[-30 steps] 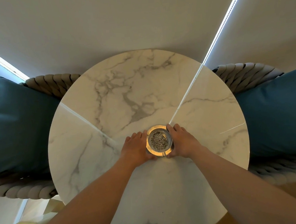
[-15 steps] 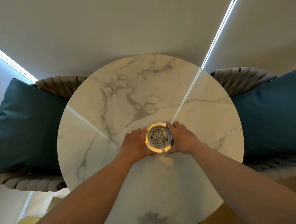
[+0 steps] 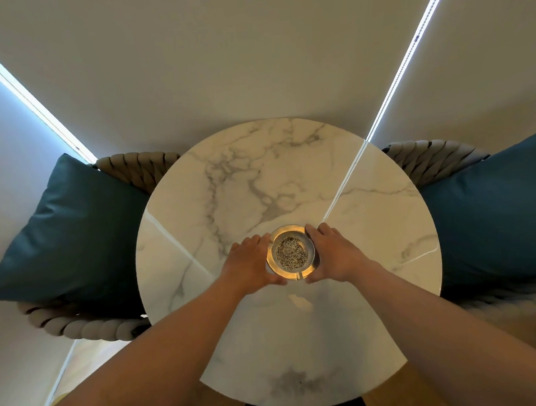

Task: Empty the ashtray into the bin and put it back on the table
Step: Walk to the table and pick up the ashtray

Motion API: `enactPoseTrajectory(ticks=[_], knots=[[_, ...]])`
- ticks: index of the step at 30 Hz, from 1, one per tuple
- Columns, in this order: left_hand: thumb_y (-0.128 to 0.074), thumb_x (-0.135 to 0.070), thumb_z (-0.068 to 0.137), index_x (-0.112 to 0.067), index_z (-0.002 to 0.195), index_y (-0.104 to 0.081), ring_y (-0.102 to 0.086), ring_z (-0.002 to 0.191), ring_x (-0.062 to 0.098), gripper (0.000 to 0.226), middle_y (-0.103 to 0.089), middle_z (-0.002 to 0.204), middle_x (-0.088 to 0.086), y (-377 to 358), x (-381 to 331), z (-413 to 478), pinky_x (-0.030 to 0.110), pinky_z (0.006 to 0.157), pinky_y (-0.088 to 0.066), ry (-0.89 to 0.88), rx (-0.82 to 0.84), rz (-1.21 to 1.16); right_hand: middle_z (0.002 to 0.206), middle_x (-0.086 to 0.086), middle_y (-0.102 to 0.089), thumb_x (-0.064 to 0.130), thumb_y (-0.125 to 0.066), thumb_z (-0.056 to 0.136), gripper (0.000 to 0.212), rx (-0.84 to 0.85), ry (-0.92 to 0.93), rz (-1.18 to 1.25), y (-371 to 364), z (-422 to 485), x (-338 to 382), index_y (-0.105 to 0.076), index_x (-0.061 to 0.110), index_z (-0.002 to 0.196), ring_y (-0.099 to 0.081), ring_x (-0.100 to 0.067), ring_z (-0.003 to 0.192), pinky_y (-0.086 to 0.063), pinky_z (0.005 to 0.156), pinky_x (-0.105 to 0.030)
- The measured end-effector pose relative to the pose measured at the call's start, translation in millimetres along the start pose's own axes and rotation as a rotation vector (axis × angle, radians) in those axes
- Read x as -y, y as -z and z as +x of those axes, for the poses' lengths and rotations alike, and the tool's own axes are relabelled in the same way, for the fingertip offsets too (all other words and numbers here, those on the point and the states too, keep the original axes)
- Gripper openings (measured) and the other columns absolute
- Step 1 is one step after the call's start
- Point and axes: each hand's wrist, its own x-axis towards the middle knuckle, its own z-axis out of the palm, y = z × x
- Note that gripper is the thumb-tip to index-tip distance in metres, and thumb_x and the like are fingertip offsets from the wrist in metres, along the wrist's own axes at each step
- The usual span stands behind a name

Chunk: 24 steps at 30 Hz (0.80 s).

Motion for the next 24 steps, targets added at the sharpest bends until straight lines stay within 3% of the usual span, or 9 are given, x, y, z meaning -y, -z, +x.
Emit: enactPoseTrajectory(ticks=[9, 18, 24], knots=[[-0.077, -0.069, 0.053, -0.024, 0.123, -0.043, -0.054, 0.107, 0.020, 0.090, -0.057, 0.114, -0.004, 11.6, 13.1, -34.5, 0.039, 0.089, -0.042, 0.003, -0.002, -0.024, 0.124, -0.006, -0.042, 0.046, -0.092, 0.049, 0.113, -0.013, 0.024, 0.056, -12.6, -16.9, 26.9, -0.032, 0.017, 0.140, -0.045, -0.027, 0.116, -0.048, 0.094, -0.041], [-0.077, -0.069, 0.055, -0.025, 0.132, -0.040, -0.052, 0.113, 0.020, 0.097, -0.056, 0.122, -0.003, 0.4, -3.1, -86.7, 0.038, 0.092, -0.041, 0.091, -0.039, -0.038, 0.115, -0.004, -0.041, 0.042, -0.095, 0.045, 0.107, 0.018, 0.148, 0.093, -27.3, -44.4, 30.1, -0.037, 0.018, 0.131, -0.050, -0.025, 0.106, -0.048, 0.091, -0.036], [-0.074, -0.072, 0.055, -0.025, 0.132, -0.040, -0.052, 0.110, 0.020, 0.096, -0.056, 0.120, -0.003, -20.8, -28.5, -138.8, 0.038, 0.089, -0.041, 0.194, -0.079, -0.069, 0.117, -0.006, -0.039, 0.041, -0.096, 0.044, 0.109, 0.083, 0.256, 0.077, -35.2, -75.2, 33.2, -0.036, 0.015, 0.132, -0.050, -0.027, 0.108, -0.047, 0.096, -0.042]])
